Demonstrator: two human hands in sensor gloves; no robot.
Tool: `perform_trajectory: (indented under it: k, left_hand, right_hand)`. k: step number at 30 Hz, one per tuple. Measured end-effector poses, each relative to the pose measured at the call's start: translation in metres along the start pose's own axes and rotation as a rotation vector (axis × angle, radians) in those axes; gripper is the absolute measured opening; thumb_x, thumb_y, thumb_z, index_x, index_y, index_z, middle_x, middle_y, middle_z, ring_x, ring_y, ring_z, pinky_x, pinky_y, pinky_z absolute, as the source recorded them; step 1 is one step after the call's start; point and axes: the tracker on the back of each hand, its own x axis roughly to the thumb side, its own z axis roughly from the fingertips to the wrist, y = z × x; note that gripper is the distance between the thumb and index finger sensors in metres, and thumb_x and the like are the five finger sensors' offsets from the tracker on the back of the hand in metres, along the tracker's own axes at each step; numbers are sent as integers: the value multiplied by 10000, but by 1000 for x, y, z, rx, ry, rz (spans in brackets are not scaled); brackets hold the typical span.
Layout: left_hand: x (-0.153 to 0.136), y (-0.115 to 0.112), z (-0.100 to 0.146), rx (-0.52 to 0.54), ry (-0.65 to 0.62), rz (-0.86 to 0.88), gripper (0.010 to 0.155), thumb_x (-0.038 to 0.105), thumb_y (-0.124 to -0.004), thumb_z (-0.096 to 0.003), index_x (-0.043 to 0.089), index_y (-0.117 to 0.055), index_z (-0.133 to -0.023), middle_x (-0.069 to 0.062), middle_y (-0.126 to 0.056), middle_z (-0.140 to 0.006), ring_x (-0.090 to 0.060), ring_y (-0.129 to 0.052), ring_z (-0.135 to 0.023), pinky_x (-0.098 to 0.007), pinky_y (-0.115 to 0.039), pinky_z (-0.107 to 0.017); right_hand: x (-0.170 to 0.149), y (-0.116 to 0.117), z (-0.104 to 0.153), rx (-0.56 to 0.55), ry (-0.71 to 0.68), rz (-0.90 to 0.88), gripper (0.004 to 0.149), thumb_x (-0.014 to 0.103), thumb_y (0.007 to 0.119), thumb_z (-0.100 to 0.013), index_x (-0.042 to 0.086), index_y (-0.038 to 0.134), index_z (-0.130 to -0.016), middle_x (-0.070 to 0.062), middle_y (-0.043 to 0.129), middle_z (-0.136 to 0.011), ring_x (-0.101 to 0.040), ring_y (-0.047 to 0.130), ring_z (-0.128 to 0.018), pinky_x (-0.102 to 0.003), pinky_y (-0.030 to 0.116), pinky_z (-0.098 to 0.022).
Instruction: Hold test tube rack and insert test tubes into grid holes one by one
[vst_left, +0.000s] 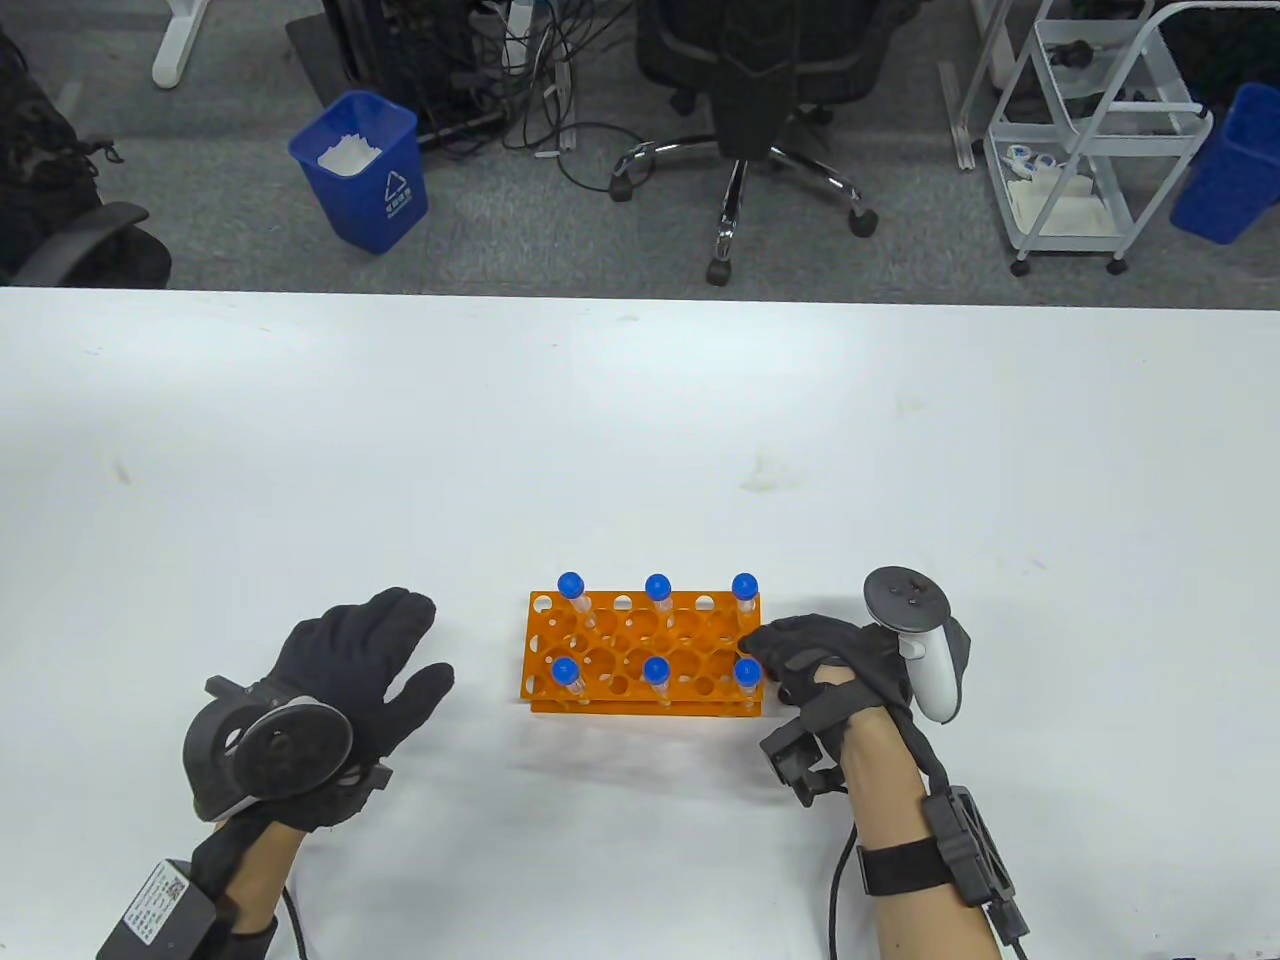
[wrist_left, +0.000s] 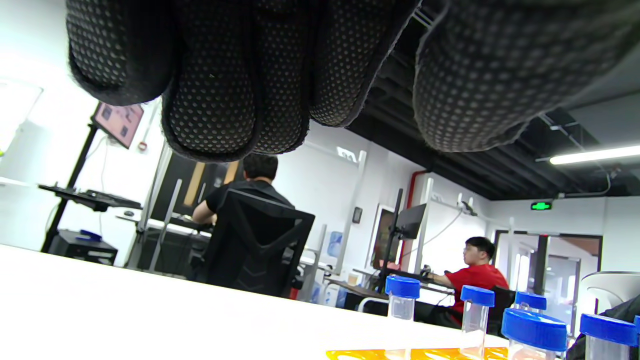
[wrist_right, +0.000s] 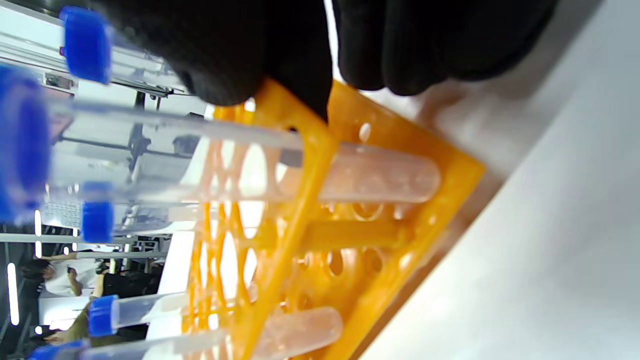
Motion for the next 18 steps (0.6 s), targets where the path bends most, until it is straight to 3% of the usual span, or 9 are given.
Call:
perform_trajectory:
  k: [9, 18]
  left_hand:
    - [-3, -3, -1, -27, 12, -18, 685, 563, -912, -340, 169, -838, -896, -101, -914, -878, -353, -1029, -647, -510, -842, -515]
    - [-8, -9, -1, -55, 27, -28, 681, 560, -909, -343, 169, -838, -896, -101, -912, -880, -355, -1028, -646, -511, -841, -515]
  right_hand:
    - [-8, -7, -6, -21, 63, -10, 430, 302, 791, -433, -9, 909, -707, -304, 696, -902, -480, 799, -617, -513, 788, -363]
    - [-22, -22, -7, 30, 93, -57, 481, 327, 757, -452, -20, 860, -768, -313, 653, -940, -494, 788, -646, -527, 785, -388]
